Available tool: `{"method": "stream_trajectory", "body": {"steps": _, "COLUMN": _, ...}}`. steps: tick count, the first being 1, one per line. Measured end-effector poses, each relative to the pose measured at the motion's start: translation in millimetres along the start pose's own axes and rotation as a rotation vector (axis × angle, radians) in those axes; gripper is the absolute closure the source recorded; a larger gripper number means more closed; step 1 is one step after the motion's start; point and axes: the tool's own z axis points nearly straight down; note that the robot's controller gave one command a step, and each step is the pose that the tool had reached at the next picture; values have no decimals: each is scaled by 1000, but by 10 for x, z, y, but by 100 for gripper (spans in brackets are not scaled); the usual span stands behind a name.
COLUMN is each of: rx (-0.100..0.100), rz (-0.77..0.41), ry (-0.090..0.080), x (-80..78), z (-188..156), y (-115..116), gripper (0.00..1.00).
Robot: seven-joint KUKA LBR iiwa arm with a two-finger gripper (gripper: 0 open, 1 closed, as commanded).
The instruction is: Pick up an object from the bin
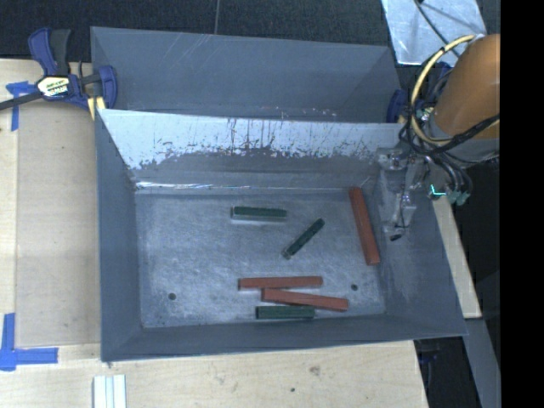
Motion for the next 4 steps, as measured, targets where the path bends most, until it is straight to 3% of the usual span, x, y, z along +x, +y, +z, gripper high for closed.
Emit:
{"method": "stream_trajectory", "body": {"steps": 1, "rx": -2, "rz": -298, "ry": -2, "x": 278, "z": 1023, "y": 762, "gripper": 0}}
{"method": "stream_trajectory", "body": {"steps": 2, "rx": 5, "rz": -282, "ry": -3, "x": 976, "z": 687, "y": 132, "gripper": 0}}
{"method": "stream_trajectory", "body": {"steps": 3, "rx": -1, "rz": -515, "ry": -5, "x": 1027, "z": 703, "y": 827, "gripper": 0}}
{"method": "stream_trajectory", "body": {"steps": 4, "rx": 1, "rz": -423, "ry": -3, "x": 1052, "z": 996, "y": 1297, "gripper": 0}}
